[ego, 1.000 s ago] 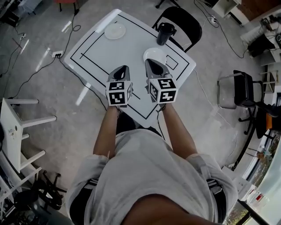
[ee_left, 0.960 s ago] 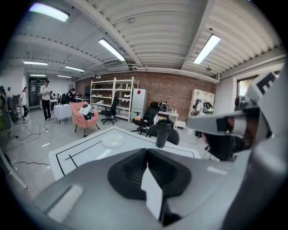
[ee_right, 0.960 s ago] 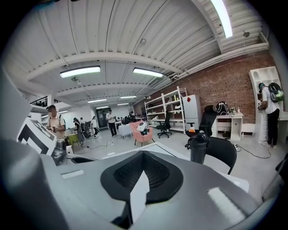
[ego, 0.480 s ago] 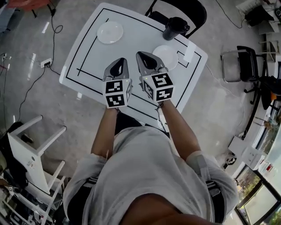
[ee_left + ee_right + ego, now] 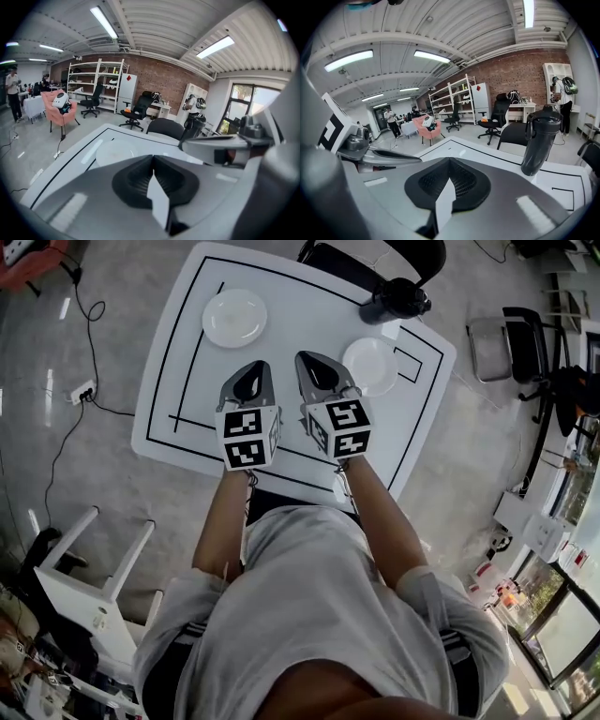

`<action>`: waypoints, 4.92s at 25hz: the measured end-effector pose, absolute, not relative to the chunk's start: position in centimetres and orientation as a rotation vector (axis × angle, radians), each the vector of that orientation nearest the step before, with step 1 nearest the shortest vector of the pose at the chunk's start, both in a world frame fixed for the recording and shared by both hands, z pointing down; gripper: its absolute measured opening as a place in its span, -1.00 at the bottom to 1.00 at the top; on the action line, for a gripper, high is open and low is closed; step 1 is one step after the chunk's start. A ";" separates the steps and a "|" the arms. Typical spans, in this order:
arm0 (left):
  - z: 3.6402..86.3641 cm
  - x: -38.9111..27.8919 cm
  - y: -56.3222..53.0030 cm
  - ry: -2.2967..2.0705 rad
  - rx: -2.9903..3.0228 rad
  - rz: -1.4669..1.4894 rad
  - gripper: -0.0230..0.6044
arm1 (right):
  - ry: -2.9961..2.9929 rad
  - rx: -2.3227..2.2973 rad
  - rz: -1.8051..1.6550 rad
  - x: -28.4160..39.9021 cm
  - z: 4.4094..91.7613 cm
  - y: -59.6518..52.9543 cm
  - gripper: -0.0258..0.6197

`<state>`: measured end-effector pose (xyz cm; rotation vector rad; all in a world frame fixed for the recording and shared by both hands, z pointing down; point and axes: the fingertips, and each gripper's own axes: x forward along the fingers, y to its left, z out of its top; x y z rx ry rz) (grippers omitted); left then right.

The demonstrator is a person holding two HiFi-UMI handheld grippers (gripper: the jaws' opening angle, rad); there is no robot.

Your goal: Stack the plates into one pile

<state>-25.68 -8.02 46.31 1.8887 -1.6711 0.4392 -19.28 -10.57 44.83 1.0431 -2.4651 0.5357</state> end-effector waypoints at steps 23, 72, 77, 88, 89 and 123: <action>54.3 -36.6 -14.5 -1.603 1.771 0.589 -0.92 | -2.282 1.040 0.683 -26.0 54.3 -16.5 -0.92; 59.3 -39.2 -16.3 -1.471 1.567 0.613 -0.65 | -2.122 1.125 0.874 -25.8 58.6 -19.5 -0.74; 58.4 -38.5 -16.0 -1.465 1.587 0.609 -0.66 | -2.141 1.156 0.818 -25.2 57.1 -19.5 -0.74; 56.2 -36.0 -14.6 -1.469 1.645 0.599 -0.66 | -2.171 1.201 0.791 -22.4 54.8 -17.3 -0.75; 56.0 -35.6 -14.4 -1.469 1.652 0.595 -0.66 | -2.171 1.205 0.790 -22.1 54.7 -17.1 -0.75; 54.0 -18.3 -12.6 -1.277 1.897 0.747 -0.68 | -2.072 1.534 0.868 -4.4 52.8 -12.2 -0.75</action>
